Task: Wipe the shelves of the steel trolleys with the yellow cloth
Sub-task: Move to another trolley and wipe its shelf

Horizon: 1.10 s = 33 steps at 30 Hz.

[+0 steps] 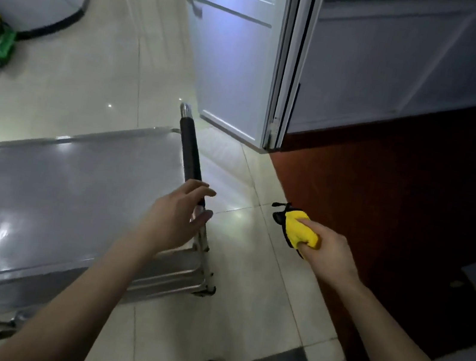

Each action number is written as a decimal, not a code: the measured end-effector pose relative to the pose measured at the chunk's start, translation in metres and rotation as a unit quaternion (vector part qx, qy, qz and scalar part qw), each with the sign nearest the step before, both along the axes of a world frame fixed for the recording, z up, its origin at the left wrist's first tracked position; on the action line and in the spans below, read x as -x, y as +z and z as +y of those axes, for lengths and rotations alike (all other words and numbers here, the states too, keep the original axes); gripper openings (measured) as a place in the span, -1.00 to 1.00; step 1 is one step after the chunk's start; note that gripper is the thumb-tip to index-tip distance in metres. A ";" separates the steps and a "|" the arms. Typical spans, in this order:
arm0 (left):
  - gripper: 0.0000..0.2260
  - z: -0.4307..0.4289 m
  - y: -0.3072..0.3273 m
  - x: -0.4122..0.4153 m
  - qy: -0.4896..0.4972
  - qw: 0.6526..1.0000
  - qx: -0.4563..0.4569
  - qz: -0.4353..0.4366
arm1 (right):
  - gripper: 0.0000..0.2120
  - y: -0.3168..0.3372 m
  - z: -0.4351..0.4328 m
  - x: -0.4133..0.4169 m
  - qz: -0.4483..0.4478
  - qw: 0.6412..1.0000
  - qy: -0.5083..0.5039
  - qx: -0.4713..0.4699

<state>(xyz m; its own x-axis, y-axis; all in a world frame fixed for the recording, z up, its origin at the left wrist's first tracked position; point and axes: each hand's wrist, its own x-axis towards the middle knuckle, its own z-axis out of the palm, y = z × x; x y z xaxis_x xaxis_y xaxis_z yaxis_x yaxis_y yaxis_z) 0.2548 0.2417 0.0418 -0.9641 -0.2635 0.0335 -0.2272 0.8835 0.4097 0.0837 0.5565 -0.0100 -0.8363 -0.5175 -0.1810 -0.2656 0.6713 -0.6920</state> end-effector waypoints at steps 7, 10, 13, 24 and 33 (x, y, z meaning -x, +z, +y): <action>-0.59 -0.070 -0.002 0.154 0.026 0.999 0.018 -0.021 | -0.40 0.004 -0.088 0.160 0.016 0.999 0.042 0.000; -0.59 -0.113 -0.020 0.228 0.034 0.999 0.008 -0.041 | -0.40 0.001 -0.138 0.234 0.025 0.999 0.047 0.003; -0.58 -0.156 -0.027 0.295 0.034 0.996 -0.021 -0.076 | -0.43 0.009 -0.188 0.301 0.025 0.999 0.046 -0.016; -0.60 -0.328 -0.041 0.436 0.170 0.977 -0.043 -0.119 | -0.43 0.009 -0.428 0.526 0.031 0.985 0.170 -0.024; -0.61 -0.456 -0.059 0.424 0.424 0.890 -0.085 -0.144 | -0.43 -0.001 -0.722 0.586 0.018 0.898 0.437 -0.046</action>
